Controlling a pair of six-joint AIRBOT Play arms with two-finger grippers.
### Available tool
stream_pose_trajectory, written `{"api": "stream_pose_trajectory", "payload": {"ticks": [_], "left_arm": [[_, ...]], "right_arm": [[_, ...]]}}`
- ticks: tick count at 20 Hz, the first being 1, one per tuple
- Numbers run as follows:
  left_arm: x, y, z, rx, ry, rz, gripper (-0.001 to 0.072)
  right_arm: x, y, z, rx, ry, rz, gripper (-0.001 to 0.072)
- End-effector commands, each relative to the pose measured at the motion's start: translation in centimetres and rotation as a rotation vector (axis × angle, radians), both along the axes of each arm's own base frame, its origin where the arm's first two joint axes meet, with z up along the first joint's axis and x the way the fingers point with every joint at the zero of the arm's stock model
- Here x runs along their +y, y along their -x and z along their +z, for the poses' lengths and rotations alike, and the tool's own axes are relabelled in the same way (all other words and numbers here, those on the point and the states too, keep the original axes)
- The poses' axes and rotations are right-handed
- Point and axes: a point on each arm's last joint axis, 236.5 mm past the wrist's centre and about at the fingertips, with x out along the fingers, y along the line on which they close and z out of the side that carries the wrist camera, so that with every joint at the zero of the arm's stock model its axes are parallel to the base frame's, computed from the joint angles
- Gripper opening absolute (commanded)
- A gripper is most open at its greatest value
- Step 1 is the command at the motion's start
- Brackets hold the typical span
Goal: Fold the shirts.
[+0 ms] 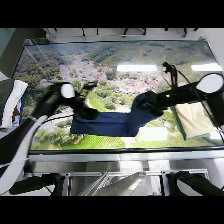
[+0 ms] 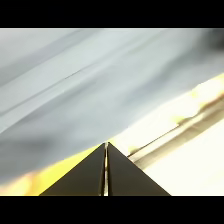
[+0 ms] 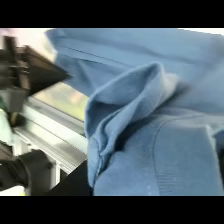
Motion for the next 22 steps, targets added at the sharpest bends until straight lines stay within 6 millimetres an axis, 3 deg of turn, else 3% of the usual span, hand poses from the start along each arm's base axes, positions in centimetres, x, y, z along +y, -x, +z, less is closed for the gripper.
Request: {"api": "stream_pose_trajectory", "payload": {"ticks": [1,3,6,10,12,15,22], "left_arm": [[10.5,0.9,1.6,-0.043,-0.054,0.224,0.001],[14.7,1.3,2.4,-0.067,-0.055,0.359,0.001],[18.9,1.5,3.9,-0.144,-0.054,0.518,0.0011],[19.5,1.4,5.3,-0.205,0.0,0.593,0.001],[19.1,1.3,5.4,-0.206,0.017,0.592,0.001],[19.2,1.2,5.2,-0.202,0.016,0.593,0.0011],[19.0,1.4,3.7,-0.132,0.019,0.588,0.001]], "right_arm": [[6.9,-1.9,-1.2,-0.02,-0.08,0.013,0.002],[10.9,-2.5,-3.2,-0.009,-0.084,0.047,0.0019],[16.7,-3.1,-7.4,0.029,-0.086,0.078,0.002],[22.8,-3.0,-13.3,0.15,-0.124,0.077,0.002],[24.9,-2.4,-14.8,0.186,-0.161,0.103,0.0021],[26.5,-1.6,-13.8,0.216,-0.252,0.129,0.0021],[26.2,-0.2,-10.5,0.2,-0.291,0.207,0.0021]]}}
